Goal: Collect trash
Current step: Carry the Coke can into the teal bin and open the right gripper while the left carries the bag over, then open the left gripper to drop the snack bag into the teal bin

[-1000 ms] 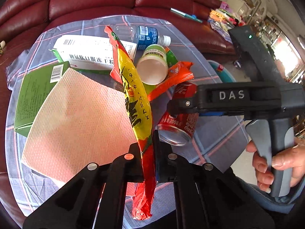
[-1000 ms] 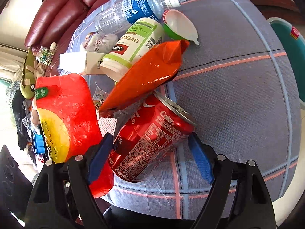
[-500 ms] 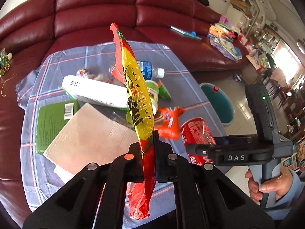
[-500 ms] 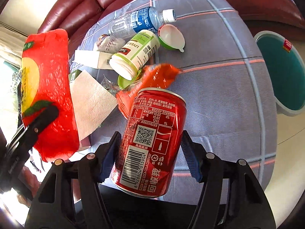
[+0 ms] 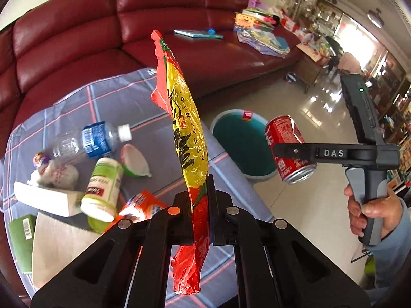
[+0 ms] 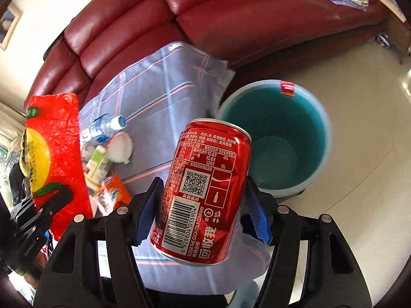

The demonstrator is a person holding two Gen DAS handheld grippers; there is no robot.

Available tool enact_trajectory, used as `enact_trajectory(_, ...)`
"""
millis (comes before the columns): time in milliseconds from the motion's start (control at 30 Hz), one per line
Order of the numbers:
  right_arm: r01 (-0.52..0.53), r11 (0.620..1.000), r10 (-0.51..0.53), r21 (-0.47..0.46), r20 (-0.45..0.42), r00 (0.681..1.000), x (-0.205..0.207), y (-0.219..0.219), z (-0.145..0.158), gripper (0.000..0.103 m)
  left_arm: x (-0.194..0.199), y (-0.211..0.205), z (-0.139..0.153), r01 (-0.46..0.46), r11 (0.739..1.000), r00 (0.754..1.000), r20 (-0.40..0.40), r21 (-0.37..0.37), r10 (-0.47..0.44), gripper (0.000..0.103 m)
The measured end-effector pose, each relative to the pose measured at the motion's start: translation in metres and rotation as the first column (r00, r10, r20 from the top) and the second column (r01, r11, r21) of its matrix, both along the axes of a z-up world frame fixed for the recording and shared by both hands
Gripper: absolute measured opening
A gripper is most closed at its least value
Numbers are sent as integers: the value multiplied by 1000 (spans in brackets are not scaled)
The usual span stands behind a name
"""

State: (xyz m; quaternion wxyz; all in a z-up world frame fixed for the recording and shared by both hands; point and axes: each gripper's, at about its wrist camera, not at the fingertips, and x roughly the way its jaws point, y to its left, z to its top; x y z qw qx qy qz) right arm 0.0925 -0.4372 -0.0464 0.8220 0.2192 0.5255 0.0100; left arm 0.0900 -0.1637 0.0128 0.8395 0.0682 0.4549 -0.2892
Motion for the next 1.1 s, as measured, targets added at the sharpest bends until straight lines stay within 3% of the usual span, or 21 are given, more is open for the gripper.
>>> enact_trajectory(200,77,997,-76,5,-78,994,32,-66,-47,61,36,-69,-22,81,997,996,-42,22,-80,6)
enact_trajectory(567,78,997,-81,-22,-187,979,70,-101,-97,65,88,-157,-65,132,991,983,-129,-8,-132,6)
enact_trajectory(633,77,997,-79,-19,-190,978,76,-106,-99,71,93,-164,-72,135,991,980,-146,-8,-134,6)
enact_trajectory(800,70,997,-72,-17,-184,980,81,-111,-98,73,100,-167,-83,131,991,978,-163,-1,-130,6)
enact_trajectory(1000,85,994,-96,-67,-176,980,71,-118,-85,88,106,-183,-98,156,988,971,-186,7,-152,6)
enact_trajectory(1100,102,991,-115,-81,-172,978,66,-124,-77,89,110,-191,-107,166,986,964,-210,2,-162,6)
